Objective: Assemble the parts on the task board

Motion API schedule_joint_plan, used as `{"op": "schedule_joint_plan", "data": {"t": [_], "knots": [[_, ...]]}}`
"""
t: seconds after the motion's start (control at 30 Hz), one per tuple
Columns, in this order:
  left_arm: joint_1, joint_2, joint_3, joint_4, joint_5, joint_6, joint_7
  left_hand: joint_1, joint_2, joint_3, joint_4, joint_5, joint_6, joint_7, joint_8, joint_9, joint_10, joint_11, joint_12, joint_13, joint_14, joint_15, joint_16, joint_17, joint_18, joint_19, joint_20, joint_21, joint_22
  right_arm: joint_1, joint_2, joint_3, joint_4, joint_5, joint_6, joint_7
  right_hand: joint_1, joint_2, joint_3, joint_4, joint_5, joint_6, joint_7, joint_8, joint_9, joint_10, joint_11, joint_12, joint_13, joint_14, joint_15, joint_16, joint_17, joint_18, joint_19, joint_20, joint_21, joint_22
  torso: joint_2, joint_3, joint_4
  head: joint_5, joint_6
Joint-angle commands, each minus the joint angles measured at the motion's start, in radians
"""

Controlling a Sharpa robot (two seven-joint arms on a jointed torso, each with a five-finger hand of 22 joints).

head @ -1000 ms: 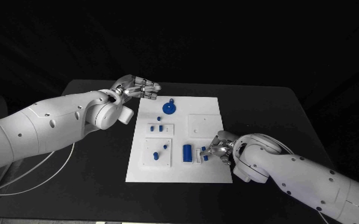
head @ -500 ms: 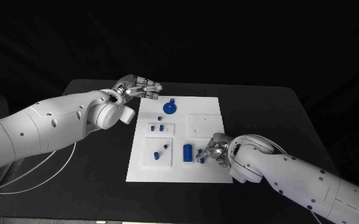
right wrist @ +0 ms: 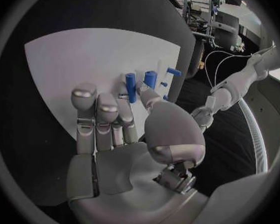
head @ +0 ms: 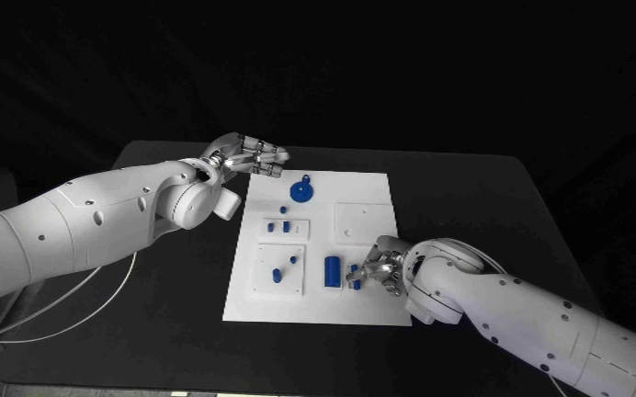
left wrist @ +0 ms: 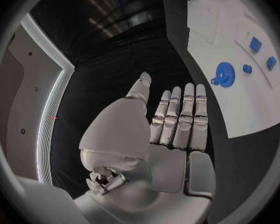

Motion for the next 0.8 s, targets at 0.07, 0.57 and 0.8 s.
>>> {"op": "schedule_joint_plan", "data": {"t": [0.07, 0.57, 0.8], "knots": [[0.000, 0.003, 0.000, 0.001, -0.002, 0.014, 0.004, -0.006, 0.001, -0.002, 0.003, 0.002, 0.003, 0.001, 0.006, 0.001, -0.003, -0.005, 0.000, 0.000, -0.002, 0.001, -0.001, 0.001, -0.005, -0.006, 0.002, -0.002, 0.000, -0.002, 0.005, -0.002, -0.007, -0.011, 0.025, 0.006, -0.026, -0.006, -0.054, 0.025, -0.027, 0.001, 0.002, -0.004, -0.005, -0.007, -0.004, -0.009, -0.002, 0.000, -0.006, -0.005, 0.002, -0.008, 0.053, -0.009, -0.007, -0.002, 0.000, -0.0001, -0.0008, 0.001, 0.000], [0.000, 0.004, -0.001, -0.002, -0.003, 0.019, 0.001, -0.003, 0.008, 0.001, 0.003, 0.010, 0.002, 0.001, 0.005, 0.001, -0.003, -0.005, 0.000, 0.000, -0.002, 0.001, -0.001, 0.001, -0.005, -0.006, 0.002, -0.002, 0.000, -0.002, 0.008, -0.003, -0.014, -0.012, 0.025, 0.010, -0.008, -0.036, -0.183, 0.127, -0.099, -0.004, 0.009, -0.004, -0.005, -0.014, 0.001, -0.017, -0.010, 0.000, -0.004, -0.010, 0.006, -0.002, 0.053, -0.007, -0.011, -0.003, 0.000, 0.0007, -0.0009, 0.004, -0.003], [0.000, 0.004, -0.001, -0.002, -0.003, 0.019, 0.001, -0.003, 0.008, 0.001, 0.003, 0.010, 0.002, 0.001, 0.005, 0.001, -0.003, -0.005, 0.000, 0.000, -0.002, 0.001, -0.001, 0.001, -0.005, -0.006, 0.002, -0.002, 0.000, -0.002, 0.006, -0.003, -0.012, -0.012, 0.023, 0.018, 0.032, -0.005, -0.133, 0.078, -0.066, -0.006, 0.005, -0.004, -0.008, -0.013, -0.002, -0.015, -0.011, 0.000, -0.006, -0.012, 0.007, -0.004, 0.053, -0.008, -0.011, -0.003, 0.000, 0.0008, -0.0005, 0.004, -0.005]]}}
